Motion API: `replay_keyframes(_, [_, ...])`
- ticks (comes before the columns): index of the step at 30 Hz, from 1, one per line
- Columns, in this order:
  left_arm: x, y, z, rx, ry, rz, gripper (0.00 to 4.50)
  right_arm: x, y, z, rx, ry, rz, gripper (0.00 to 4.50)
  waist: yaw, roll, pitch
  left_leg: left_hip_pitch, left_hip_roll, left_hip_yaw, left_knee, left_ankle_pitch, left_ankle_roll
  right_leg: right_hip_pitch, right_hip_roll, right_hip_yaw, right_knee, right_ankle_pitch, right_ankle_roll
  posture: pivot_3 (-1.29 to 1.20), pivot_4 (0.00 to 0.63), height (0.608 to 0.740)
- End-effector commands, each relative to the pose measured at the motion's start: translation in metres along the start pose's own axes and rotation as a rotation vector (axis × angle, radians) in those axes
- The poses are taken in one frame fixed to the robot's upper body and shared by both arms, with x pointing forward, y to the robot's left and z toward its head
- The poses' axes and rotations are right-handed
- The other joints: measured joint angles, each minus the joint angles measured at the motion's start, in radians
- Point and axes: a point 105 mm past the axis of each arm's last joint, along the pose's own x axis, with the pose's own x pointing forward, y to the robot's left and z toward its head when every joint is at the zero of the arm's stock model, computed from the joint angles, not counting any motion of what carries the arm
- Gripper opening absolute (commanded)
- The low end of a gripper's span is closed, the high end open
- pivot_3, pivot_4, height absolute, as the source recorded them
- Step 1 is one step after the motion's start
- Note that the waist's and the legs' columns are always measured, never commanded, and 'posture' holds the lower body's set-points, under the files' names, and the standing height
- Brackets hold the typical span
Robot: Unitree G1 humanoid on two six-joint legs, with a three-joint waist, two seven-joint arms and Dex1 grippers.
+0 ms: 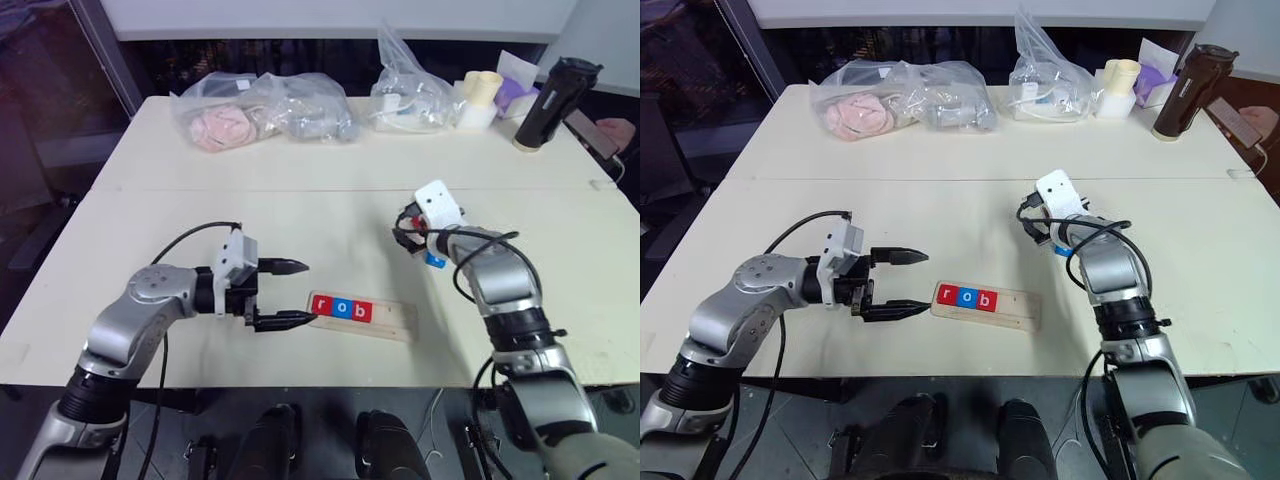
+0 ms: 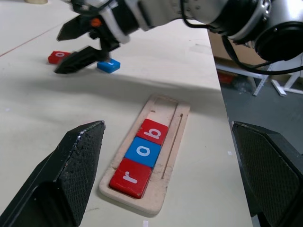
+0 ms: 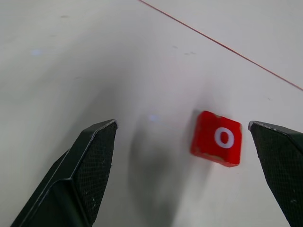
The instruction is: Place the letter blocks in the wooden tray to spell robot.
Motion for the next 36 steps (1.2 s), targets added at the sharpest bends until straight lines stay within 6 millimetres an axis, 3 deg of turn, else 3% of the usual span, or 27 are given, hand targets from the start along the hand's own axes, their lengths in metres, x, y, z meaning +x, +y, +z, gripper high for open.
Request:
replay_keyframes(1, [0.0,0.0,0.008,0.039,-0.008,0.001,4.5,0.005,-0.02,0.014,0.057,-0.036,-0.101,4.49,0.0,0.0,0.0,0.0,0.0,0.0,0.0,0.0,0.0,0.0,0.0,0.0,0.0,0.0,0.0,0.0,0.15,0.738])
replay_keyframes(11, [0.0,0.0,0.008,0.042,-0.008,0.017,4.5,0.027,-0.014,-0.006,0.197,0.071,-0.053,4.49,-0.022,0.0,0.0,0.001,0.0,0.0,0.0,0.0,0.0,0.001,0.001,0.0,0.001,0.0,0.001,0.0,0.15,0.738])
replay_keyframes(14, [0.0,0.0,0.008,0.042,-0.01,0.022,4.5,0.029,-0.011,-0.013,0.237,0.11,-0.034,3.66,-0.024,0.0,0.0,0.002,0.001,0.0,0.0,0.0,0.0,0.001,0.002,0.0,0.001,0.0,0.001,0.0,0.15,0.738])
replay_keyframes(19, [0.0,0.0,0.008,0.043,-0.011,0.025,4.5,0.027,-0.01,-0.016,0.271,0.119,-0.018,1.17,-0.02,0.0,0.0,0.002,0.001,0.0,0.001,0.0,0.0,0.002,0.002,0.0,0.002,0.0,0.001,0.0,0.15,0.738])
replay_keyframes(22, [0.001,0.0,0.007,0.044,-0.012,0.02,4.5,0.019,-0.016,-0.016,0.254,0.127,-0.044,1.18,-0.02,0.0,0.0,0.002,0.001,0.0,0.001,0.0,0.0,0.002,0.002,0.0,0.002,0.0,0.001,0.0,0.15,0.738])
replay_keyframes(27, [0.002,-0.001,0.006,0.042,-0.014,0.012,4.5,-0.027,-0.034,-0.001,0.22,0.092,-0.105,1.18,-0.012,0.001,0.0,0.001,0.0,-0.001,-0.001,0.0,0.0,0.001,0.001,0.0,0.001,0.0,0.001,0.0,0.15,0.738])
replay_keyframes(32, [0.0,-0.002,0.003,0.033,-0.013,0.0,4.5,-0.093,-0.027,0.006,0.179,0.081,-0.081,1.18,-0.017,0.001,0.0,0.0,0.001,-0.001,-0.002,0.0,0.0,-0.002,0.001,0.0,0.001,0.0,0.001,0.0,0.15,0.738])
replay_keyframes(34, [0.0,-0.003,0.001,0.028,-0.013,-0.016,4.5,-0.125,-0.015,-0.026,0.174,0.133,-0.075,1.18,-0.015,0.0,-0.001,0.0,0.002,-0.001,-0.003,0.0,0.0,-0.002,0.0,0.0,0.001,0.0,0.001,0.0,0.15,0.738])
replay_keyframes(36, [0.0,-0.004,0.001,0.03,-0.014,-0.031,4.5,-0.143,-0.002,-0.048,0.185,0.161,-0.069,1.18,0.0,-0.002,-0.002,0.001,0.003,-0.004,-0.004,0.0,0.0,0.0,0.0,-0.002,0.001,-0.002,0.0,0.0,0.15,0.738])
